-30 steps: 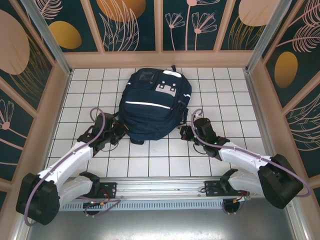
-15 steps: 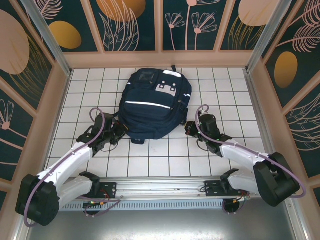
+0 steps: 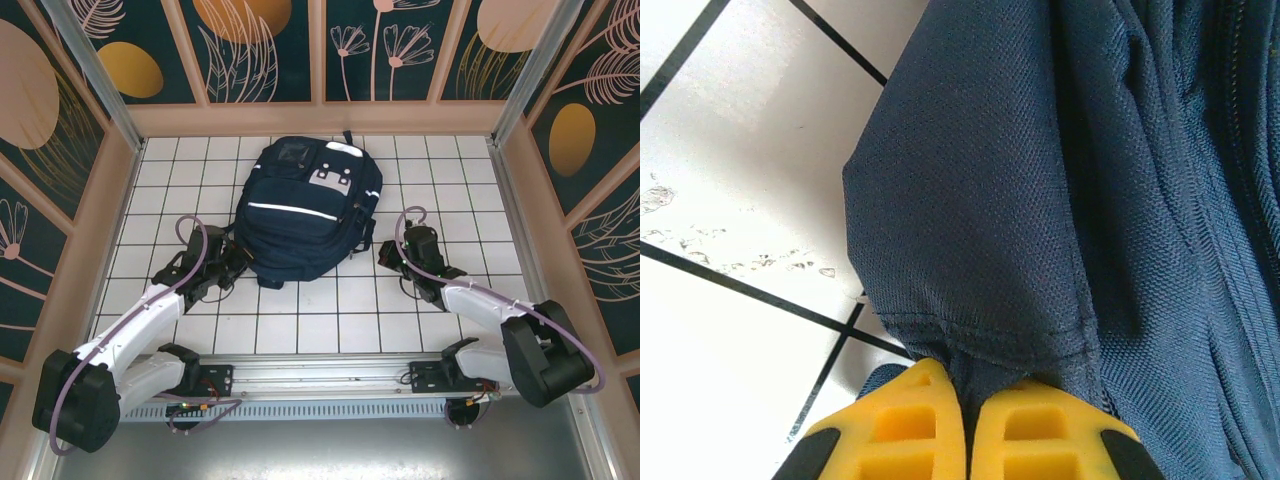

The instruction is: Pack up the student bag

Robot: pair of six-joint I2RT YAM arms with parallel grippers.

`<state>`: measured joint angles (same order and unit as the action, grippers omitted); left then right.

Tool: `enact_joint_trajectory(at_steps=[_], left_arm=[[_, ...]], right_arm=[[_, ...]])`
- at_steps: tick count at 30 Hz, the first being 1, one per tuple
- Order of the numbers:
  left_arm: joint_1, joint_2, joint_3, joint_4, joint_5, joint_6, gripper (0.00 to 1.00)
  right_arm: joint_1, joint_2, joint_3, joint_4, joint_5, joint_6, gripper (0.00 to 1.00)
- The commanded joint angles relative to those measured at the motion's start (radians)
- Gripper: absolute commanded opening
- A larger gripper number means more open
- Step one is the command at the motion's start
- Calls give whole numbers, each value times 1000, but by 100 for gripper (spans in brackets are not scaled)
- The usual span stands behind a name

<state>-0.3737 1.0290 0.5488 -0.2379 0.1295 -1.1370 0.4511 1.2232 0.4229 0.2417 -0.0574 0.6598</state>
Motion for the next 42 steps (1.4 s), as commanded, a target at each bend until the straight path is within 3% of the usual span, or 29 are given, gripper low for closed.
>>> enact_joint_trajectory(at_steps=[1, 2, 5, 7, 9, 12, 15, 21, 29, 42], left_arm=[[7, -19, 39, 30, -10, 3, 0], [8, -14, 37, 34, -6, 3, 0], [9, -4, 32, 38, 2, 4, 0], [8, -7, 36, 31, 0, 6, 0], [9, -18, 49, 10, -12, 9, 0], [11, -43, 72, -20, -20, 14, 0], [19, -62, 100, -50, -23, 23, 0], [28, -86, 151, -97, -42, 43, 0], [39, -108, 177, -125, -46, 66, 0], [48, -109, 124, -92, -10, 66, 0]], right_arm=[[-2, 48, 7, 38, -90, -36, 0], [0, 70, 17, 48, -141, -52, 3], [7, 139, 26, 120, -310, -90, 29], [36, 186, 49, 123, -319, -140, 37], [85, 198, 45, 158, -250, -199, 37], [212, 148, -33, 306, -60, -318, 40], [311, 96, -133, 487, 52, -483, 45], [316, 150, -137, 511, 151, -586, 45], [310, 206, -186, 654, 118, -644, 43], [307, 359, -76, 717, 129, -653, 43]])
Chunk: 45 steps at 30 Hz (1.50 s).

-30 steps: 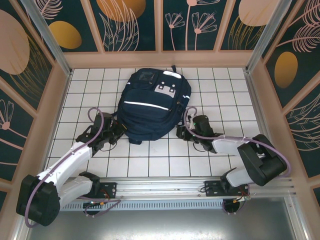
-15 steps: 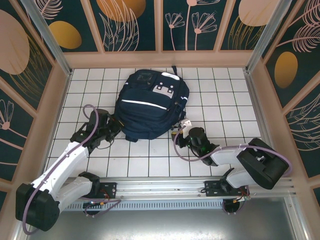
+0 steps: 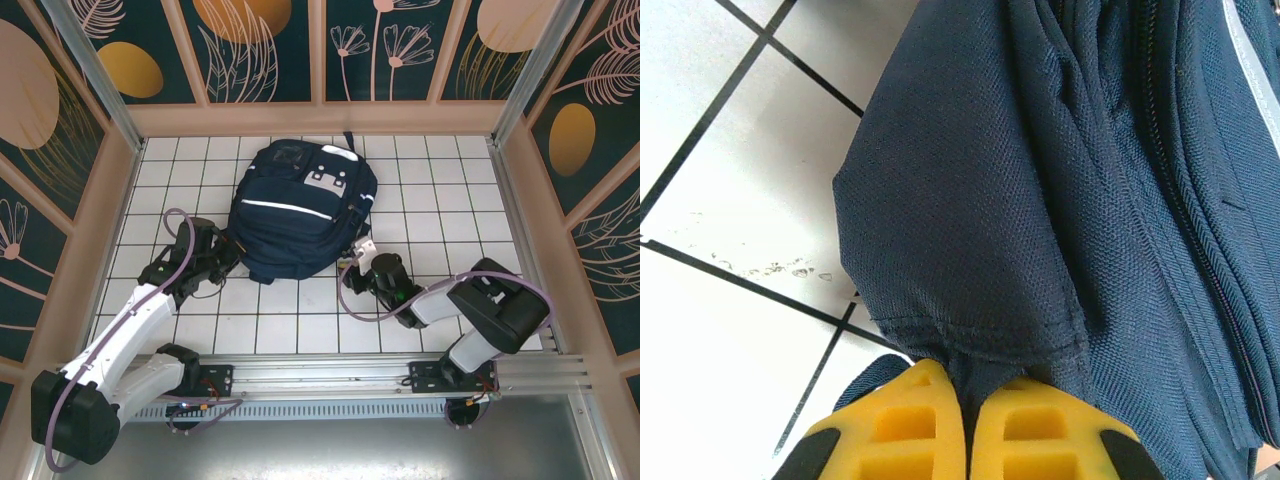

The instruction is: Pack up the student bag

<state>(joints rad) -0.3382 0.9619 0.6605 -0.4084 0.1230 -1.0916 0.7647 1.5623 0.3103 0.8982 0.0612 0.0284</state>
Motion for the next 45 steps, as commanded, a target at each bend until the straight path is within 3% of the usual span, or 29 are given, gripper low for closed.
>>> enact_joint_trajectory(at_steps=[1, 4, 7, 10, 27, 37, 38, 42, 45], left_arm=[[12, -42, 9, 80, -2, 21, 0], [12, -43, 1, 85, 4, 19, 0], [14, -45, -3, 87, 4, 18, 0], [16, -49, -5, 86, 3, 19, 0], [24, -87, 2, 33, -58, 35, 0], [23, -93, -39, 86, -18, 24, 0], [23, -91, -44, 91, -16, 23, 0], [23, -83, -68, 136, 21, 21, 0], [22, -56, -96, 201, 63, 25, 0]], right_arm=[[-6, 25, 46, 57, 9, -20, 43], [-10, 40, 66, 52, -12, -20, 37], [-11, 58, 80, 29, -9, -20, 14], [-21, 63, 65, 28, -4, -6, 0], [-107, 19, 55, -97, 80, 35, 0], [-142, 33, 119, -146, 81, 60, 1], [-146, 36, 124, -149, 70, 73, 3], [-131, -18, 116, -145, -28, 96, 25], [-119, -138, 66, -150, -77, 135, 32]])
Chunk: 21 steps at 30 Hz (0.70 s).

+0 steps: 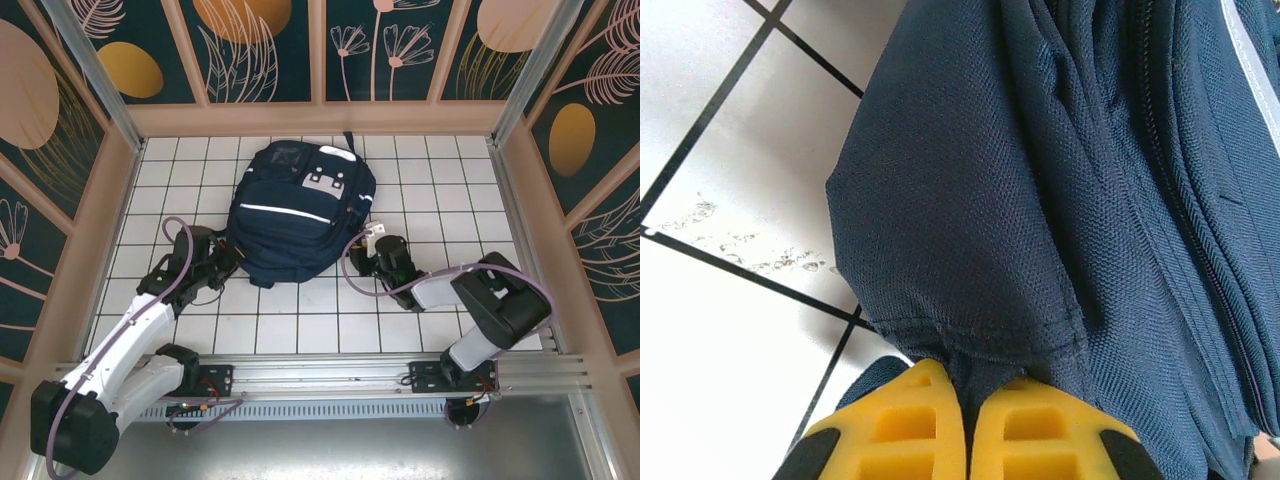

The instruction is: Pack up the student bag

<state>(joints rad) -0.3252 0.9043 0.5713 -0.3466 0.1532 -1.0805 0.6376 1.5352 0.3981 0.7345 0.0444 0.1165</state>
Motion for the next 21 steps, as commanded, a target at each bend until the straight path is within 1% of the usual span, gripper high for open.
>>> enact_joint_trajectory(at_steps=[1, 4, 5, 6, 9, 11, 15, 18, 21], left_arm=[[8, 18, -12, 156, 43, 14, 0], [-18, 67, -24, 223, 78, 3, 0], [-49, 83, -19, 243, 68, 1, 0], [-98, 102, -6, 256, 48, 4, 0], [-238, 185, 48, 259, 2, 12, 0], [-303, 234, 65, 270, 1, 8, 0], [-403, 284, 77, 293, -22, -6, 0], [-453, 298, 86, 272, -47, -12, 0], [-486, 277, 54, 270, -60, -37, 0]], right_arm=[[7, -163, -35, -9, -67, 61, 34], [8, -316, -43, -144, -18, 84, 43], [6, -382, -47, -198, 32, 91, 47], [0, -448, -48, -254, 78, 100, 48], [-41, -615, -37, -403, 179, 128, 48], [-71, -691, -23, -480, 202, 135, 48], [-85, -771, -8, -554, 188, 139, 48], [-85, -786, -7, -575, 195, 144, 48], [-85, -805, -13, -569, 187, 145, 48]])
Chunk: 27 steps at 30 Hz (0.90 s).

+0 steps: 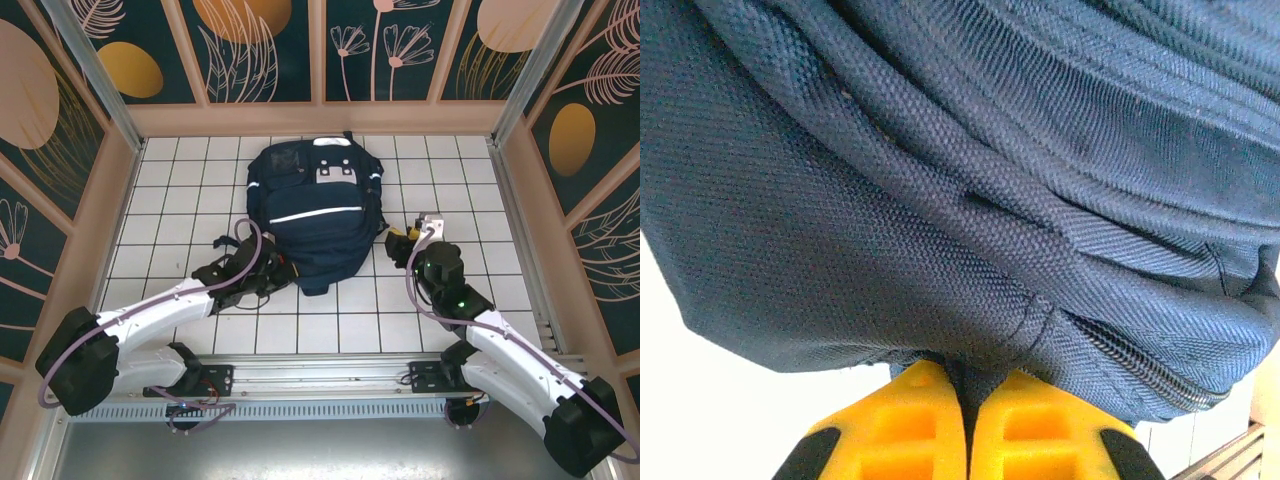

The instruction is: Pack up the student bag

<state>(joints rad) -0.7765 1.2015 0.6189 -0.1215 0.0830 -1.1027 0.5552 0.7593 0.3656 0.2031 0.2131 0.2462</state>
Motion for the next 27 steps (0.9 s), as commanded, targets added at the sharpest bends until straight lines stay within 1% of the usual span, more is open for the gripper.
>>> enact_joint_trajectory(at_steps=[1, 4, 5, 6, 7, 8, 9, 10, 12, 13, 14, 15, 16, 18, 19, 20, 21, 22, 23, 24, 25, 27], left_arm=[[-40, -32, -6, 44, 8, -24, 0], [-52, -68, -44, 35, 4, -38, 0], [-53, -77, -51, 25, 0, -37, 0], [-53, -89, -53, 16, 4, -19, 6], [-53, -96, -44, 5, 7, 11, 23], [-53, -100, -22, -29, 1, 45, 44], [-52, -104, 1, -57, -3, 86, 58], [-53, -109, 20, -64, 8, 134, 69], [-52, -137, 53, -50, 65, 230, 97], [-53, -155, 77, -33, 115, 290, 99], [-52, -170, 109, -31, 140, 334, 98], [-53, -175, 147, -52, 133, 378, 98], [-52, -171, 204, -98, 93, 423, 98], [-51, -140, 329, -228, -101, 490, 99], [-52, -122, 375, -274, -244, 510, 99], [-50, -116, 403, -284, -397, 517, 99], [-47, -120, 395, -260, -565, 530, 99], [-38, -134, 362, -171, -689, 590, 99], [-11, -150, 292, -61, -773, 651, 99], [29, -159, 244, 28, -790, 696, 99], [79, -166, 189, 141, -773, 773, 99], [168, -159, 100, 321, -818, 821, 99]], right_arm=[[-2, -41, 13, -27, 12, 12, 48], [-3, -79, 0, 0, 4, 1, 48], [-3, -83, 1, 4, 10, -2, 51], [-2, -86, 2, 5, 23, -1, 61], [-2, -86, 5, 8, 31, -3, 84], [-3, -86, 8, 10, 39, -9, 99], [-3, -86, 12, 13, 50, -10, 99], [-3, -85, 18, 13, 56, -9, 99], [-2, -86, 37, 19, 57, -6, 99], [-3, -86, 53, 19, 52, -12, 99], [-2, -82, 73, 17, 51, -19, 99], [-2, -76, 92, 11, 57, -27, 99], [-2, -67, 115, 3, 75, -35, 99], [-16, -47, 161, -15, 131, -44, 99], [-30, -35, 184, -19, 156, -53, 99], [-32, -25, 201, -16, 168, -69, 99], [-33, -14, 213, -15, 170, -92, 99], [-36, 4, 224, 0, 166, -129, 99], [-40, 27, 233, 18, 168, -167, 99], [-48, 47, 243, 30, 179, -187, 99], [-56, 73, 253, 43, 194, -201, 99], [-86, 101, 247, 105, 207, -226, 99]])
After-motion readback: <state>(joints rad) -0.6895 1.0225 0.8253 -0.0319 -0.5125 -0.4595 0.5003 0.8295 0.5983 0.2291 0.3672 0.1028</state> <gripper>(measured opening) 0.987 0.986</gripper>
